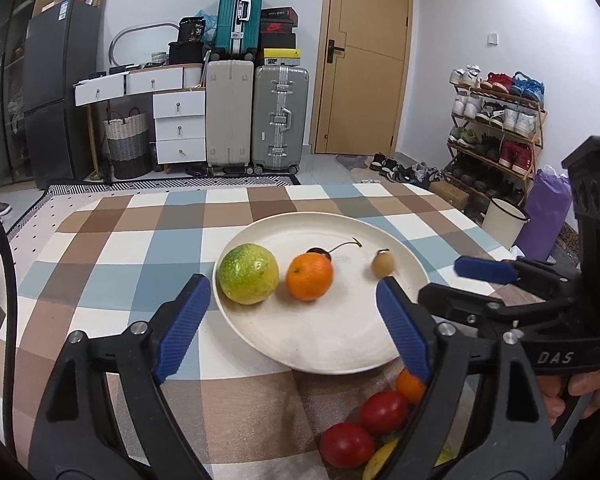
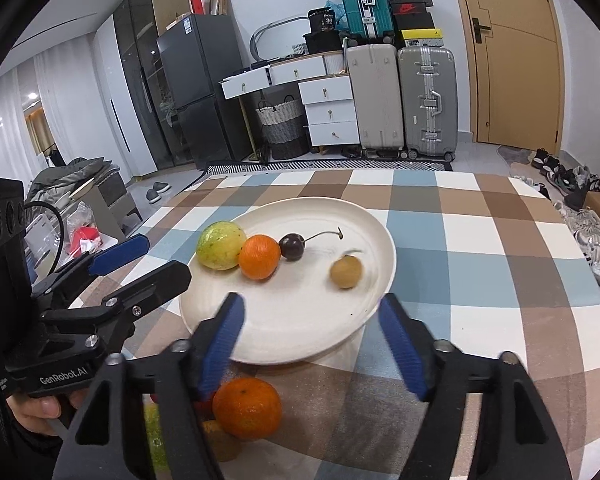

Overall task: Organize fruits
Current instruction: 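Withdraw both open tools from the plate toward the remaining fruits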

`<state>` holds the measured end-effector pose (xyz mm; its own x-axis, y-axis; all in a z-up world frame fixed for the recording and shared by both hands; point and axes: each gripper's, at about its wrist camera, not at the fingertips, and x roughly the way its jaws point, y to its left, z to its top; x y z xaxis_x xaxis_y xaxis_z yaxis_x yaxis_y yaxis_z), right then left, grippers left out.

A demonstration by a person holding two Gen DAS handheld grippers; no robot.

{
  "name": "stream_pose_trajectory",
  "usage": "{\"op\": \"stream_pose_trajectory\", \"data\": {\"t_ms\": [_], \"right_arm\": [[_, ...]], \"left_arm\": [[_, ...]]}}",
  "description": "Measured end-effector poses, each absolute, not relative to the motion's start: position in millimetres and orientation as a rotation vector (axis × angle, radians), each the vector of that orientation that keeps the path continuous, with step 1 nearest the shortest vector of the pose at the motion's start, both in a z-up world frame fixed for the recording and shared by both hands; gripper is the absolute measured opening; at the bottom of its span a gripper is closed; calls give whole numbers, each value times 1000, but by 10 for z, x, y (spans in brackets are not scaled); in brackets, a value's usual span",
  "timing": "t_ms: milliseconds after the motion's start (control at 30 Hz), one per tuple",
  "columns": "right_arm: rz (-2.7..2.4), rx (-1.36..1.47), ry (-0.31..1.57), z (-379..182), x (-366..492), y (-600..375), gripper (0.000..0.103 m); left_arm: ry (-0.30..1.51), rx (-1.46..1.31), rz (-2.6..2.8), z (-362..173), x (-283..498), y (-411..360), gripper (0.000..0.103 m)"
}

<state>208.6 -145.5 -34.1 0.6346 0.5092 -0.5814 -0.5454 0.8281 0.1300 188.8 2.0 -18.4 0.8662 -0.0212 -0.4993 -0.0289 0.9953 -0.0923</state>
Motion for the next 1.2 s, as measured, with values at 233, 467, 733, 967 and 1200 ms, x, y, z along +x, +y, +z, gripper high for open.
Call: {"op": "stream_pose_trajectory", "data": {"t_ms": [233, 467, 733, 967, 1200], "right_arm": [[602, -78, 659, -338, 2049, -1482, 98], [617, -72, 666, -360, 1985, -1527, 102], [609, -80, 670, -373, 1918, -1536, 102], [617, -76, 637, -347, 1746, -1574, 102], [614, -62, 632, -318, 1580, -1625, 102]], "left_arm": [[509, -107, 39, -145, 1738, 150, 102], [500, -124, 52, -81, 1573, 253, 102], [495, -141, 69, -31, 1427, 334, 102], [491, -125, 82, -17, 1220, 285, 102], [496, -101, 62, 15, 948, 185, 102]]}}
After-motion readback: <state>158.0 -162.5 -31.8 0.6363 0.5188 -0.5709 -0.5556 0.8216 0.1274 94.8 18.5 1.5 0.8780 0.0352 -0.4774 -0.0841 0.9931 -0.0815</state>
